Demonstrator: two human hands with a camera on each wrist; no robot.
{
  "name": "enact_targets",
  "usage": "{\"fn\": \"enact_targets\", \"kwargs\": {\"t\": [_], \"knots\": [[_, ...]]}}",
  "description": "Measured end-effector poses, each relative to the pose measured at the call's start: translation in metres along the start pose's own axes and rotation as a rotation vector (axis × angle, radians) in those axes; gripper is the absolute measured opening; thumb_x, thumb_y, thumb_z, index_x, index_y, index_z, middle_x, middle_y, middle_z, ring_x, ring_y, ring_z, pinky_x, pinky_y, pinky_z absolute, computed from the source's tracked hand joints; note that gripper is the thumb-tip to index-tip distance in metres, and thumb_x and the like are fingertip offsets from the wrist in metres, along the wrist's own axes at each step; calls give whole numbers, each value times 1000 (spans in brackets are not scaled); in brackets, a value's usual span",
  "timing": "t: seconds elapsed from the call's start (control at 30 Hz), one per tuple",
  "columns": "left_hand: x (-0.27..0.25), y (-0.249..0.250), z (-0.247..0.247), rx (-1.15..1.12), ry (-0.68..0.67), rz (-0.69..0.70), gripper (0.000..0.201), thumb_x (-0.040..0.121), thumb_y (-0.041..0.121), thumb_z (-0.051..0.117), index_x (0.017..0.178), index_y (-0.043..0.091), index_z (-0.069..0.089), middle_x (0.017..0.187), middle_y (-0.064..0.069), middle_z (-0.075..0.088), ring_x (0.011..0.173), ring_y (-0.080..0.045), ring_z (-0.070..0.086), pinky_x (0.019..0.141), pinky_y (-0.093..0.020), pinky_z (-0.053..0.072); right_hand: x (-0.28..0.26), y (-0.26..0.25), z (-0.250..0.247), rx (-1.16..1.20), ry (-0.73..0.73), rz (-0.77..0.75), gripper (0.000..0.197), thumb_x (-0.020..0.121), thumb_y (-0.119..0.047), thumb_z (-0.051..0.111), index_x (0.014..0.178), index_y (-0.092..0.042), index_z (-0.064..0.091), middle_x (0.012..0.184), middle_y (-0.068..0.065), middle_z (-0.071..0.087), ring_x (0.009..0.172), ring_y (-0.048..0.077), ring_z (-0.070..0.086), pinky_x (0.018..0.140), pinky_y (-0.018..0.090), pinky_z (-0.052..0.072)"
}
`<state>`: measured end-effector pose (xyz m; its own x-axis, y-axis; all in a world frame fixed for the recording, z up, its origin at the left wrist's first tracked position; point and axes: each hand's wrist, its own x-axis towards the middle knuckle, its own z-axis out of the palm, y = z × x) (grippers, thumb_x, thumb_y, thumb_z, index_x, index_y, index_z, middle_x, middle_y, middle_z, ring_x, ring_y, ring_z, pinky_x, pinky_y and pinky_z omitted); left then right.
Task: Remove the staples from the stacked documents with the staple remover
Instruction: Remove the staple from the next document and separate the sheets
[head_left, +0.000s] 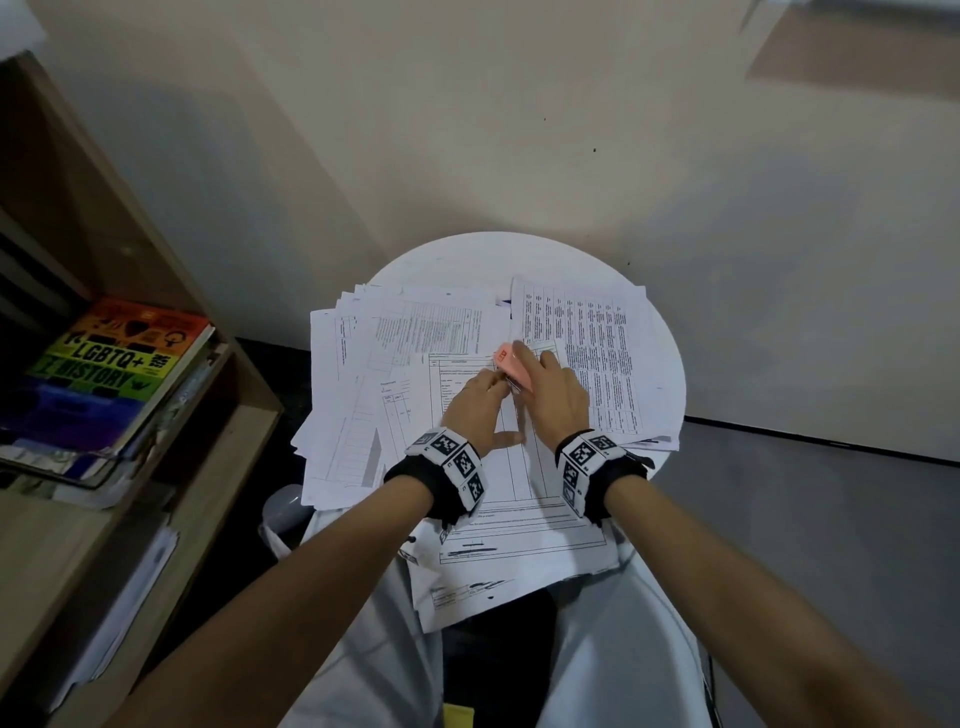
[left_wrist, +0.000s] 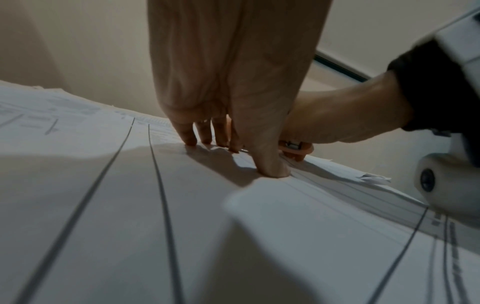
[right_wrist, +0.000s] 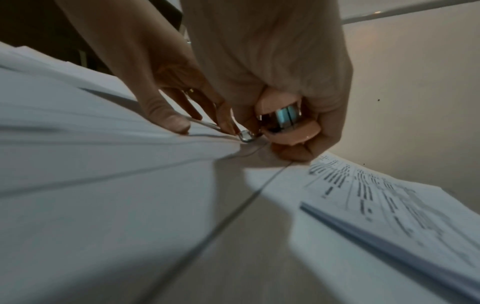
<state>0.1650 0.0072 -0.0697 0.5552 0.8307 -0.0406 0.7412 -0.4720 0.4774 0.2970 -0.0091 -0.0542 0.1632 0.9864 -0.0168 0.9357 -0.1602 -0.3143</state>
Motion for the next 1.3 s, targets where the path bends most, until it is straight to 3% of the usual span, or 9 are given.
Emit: {"fn": "enact_targets", "kwargs": {"t": [0.27,0.53,0.63,0.8,0.97,1.07,1.13,1.2,1.3], "knots": [[-2,3,-3,-3,-17,-9,71,77,39,73,135,10,43,141,-8,37,127,-25,41,105,-32,37,5,2,-4,-85,2,-74,52,96,-29,52,144,-27,33,117,10,55,82,34,63,68,39,52],[-4,4,-6,7,-42,-22,69,82,37,69,136,6,40,154,-13,21,143,-25,23,114,-32,24,21,2,-11,269,-121,180,42,94,-33,52,129,-13,41,109,19,63,93,39,62,79,47,53],[-4,5,-6,15,-48,-29,69,82,38,69,136,6,41,154,-12,22,142,-26,24,114,-32,24,20,-3,-12,314,-125,238,42,93,-32,52,129,-14,41,111,19,62,96,40,61,81,51,53],[-4,6,-8,7,-57,-24,68,81,38,70,137,11,43,151,-12,26,139,-26,28,112,-33,27,18,-6,-10,208,-73,144,44,90,-22,58,130,-25,40,106,9,65,94,32,62,90,48,45],[-3,2,-10,-20,-91,-26,68,82,34,70,139,10,41,153,-11,25,141,-26,26,114,-34,25,21,-5,-24,384,-92,184,47,86,-30,62,127,-28,39,96,4,61,84,30,62,85,50,51],[-3,-4,-13,-252,2,-62,51,89,24,62,134,6,46,146,-11,41,136,-24,36,111,-31,28,13,-3,-33,494,-81,170,48,81,-23,61,122,-32,37,100,8,66,75,33,64,70,50,57],[-3,-3,-16,-536,209,-130,35,93,21,57,124,4,52,121,-13,60,112,-23,58,97,-33,45,6,-3,-41,558,-81,158,48,83,-17,60,123,-28,38,103,11,66,63,30,62,53,36,54],[-5,4,-22,-833,316,-203,32,95,21,54,121,4,50,104,-10,63,89,-20,65,78,-31,54,-1,-7,-46,614,-86,138,46,85,-13,59,124,-26,38,103,14,67,57,27,58,44,26,44],[-7,15,-30,-1054,411,-260,27,92,18,59,114,3,55,94,-5,60,78,-14,66,68,-22,58,-16,-18,-49,701,-76,95,43,87,-16,60,123,-26,39,100,14,69,58,28,61,47,35,53]]}}
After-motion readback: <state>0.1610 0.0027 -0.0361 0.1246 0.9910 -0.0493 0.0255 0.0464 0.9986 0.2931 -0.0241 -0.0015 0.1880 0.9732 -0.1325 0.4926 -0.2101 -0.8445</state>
